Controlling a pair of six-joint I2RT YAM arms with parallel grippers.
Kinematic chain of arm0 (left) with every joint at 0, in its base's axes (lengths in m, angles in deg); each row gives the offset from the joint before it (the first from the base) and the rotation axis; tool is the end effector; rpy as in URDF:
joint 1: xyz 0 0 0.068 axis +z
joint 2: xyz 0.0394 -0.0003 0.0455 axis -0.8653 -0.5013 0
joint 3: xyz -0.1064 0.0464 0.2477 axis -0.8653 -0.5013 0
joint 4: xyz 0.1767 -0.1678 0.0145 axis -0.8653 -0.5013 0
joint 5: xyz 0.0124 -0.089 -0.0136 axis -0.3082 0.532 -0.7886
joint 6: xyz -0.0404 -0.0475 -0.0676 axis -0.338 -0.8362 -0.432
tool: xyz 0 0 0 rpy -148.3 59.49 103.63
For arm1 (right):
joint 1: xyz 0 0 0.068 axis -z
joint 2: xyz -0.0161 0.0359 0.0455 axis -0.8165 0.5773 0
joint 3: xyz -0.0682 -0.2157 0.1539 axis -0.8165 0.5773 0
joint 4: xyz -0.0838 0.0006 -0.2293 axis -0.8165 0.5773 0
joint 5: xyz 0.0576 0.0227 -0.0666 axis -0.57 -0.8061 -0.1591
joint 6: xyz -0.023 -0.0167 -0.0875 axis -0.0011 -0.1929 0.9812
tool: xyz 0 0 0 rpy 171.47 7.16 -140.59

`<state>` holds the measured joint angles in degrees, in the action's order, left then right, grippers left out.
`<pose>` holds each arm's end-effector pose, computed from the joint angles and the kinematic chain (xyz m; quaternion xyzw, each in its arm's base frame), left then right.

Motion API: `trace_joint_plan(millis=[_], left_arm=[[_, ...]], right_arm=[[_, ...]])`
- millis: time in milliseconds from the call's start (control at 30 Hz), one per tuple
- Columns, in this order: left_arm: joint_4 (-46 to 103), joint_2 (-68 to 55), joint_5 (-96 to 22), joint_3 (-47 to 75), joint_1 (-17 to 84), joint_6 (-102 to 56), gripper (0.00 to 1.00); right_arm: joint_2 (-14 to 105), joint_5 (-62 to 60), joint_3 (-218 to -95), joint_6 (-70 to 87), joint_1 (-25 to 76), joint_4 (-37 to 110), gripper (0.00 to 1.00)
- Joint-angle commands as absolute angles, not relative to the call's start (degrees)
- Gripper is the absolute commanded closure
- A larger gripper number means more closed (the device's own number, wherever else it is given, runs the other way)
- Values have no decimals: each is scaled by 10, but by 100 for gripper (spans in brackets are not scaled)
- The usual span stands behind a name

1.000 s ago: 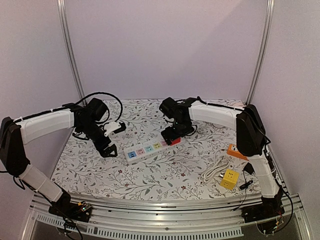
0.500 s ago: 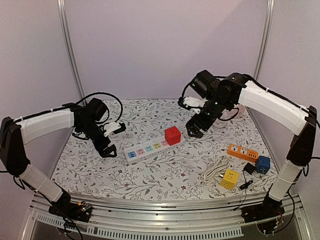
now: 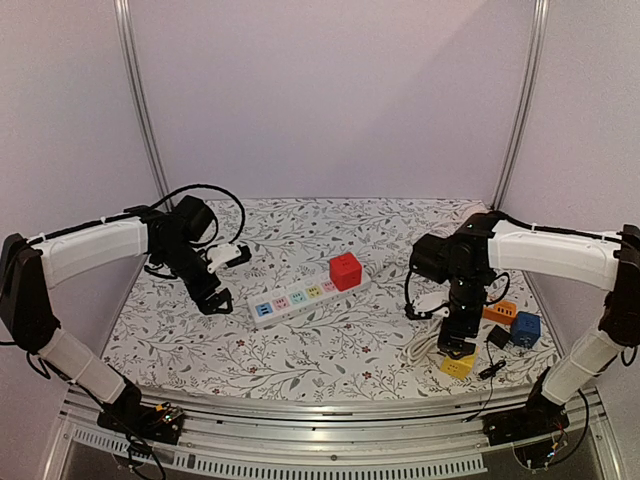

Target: Insert the plug

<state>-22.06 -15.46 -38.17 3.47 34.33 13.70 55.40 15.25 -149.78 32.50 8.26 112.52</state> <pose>0.2443 -0.1284 0.1945 0.4340 0.8851 -0.0621 0.1562 0.1694 0.1596 0.1943 0.5295 -0.8412 0.0947 0.0560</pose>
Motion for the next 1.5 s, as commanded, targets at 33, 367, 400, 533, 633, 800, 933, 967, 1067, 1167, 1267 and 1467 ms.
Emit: trace_joint_plan(millis=[33,367,400,533,633,800,933,967,1067,1167,1267,1467], left_arm=[[-212,-143,-387,30,350,146,1],[-207,-144,-390,27,350,150,1],[-207,-144,-391,27,350,150,1],[-205,-141,-394,24,350,150,1],[-203,-138,-396,20,351,150,1],[-202,-138,-399,20,352,150,0],[-208,-137,-401,24,352,152,1],[-210,-136,-403,27,353,153,1],[-233,-133,-409,47,352,162,1],[-281,-124,-431,84,352,180,0],[-351,-102,-452,137,352,202,1],[-470,-12,-465,239,333,265,1]], right_arm=[[540,152,-1455,328,82,1125,1],[602,177,-1443,307,79,1103,1],[622,177,-1452,307,76,1104,1],[663,167,-1473,301,72,1104,4],[683,171,-1460,304,72,1106,7],[686,146,-1484,307,72,1113,64],[664,117,-1521,307,72,1158,86],[648,102,-1537,305,73,1174,90],[590,47,-1597,314,71,1208,96],[540,-15,-1666,328,70,1205,96],[482,-112,-1677,382,65,1105,97],[406,-291,-1612,456,61,805,100]])
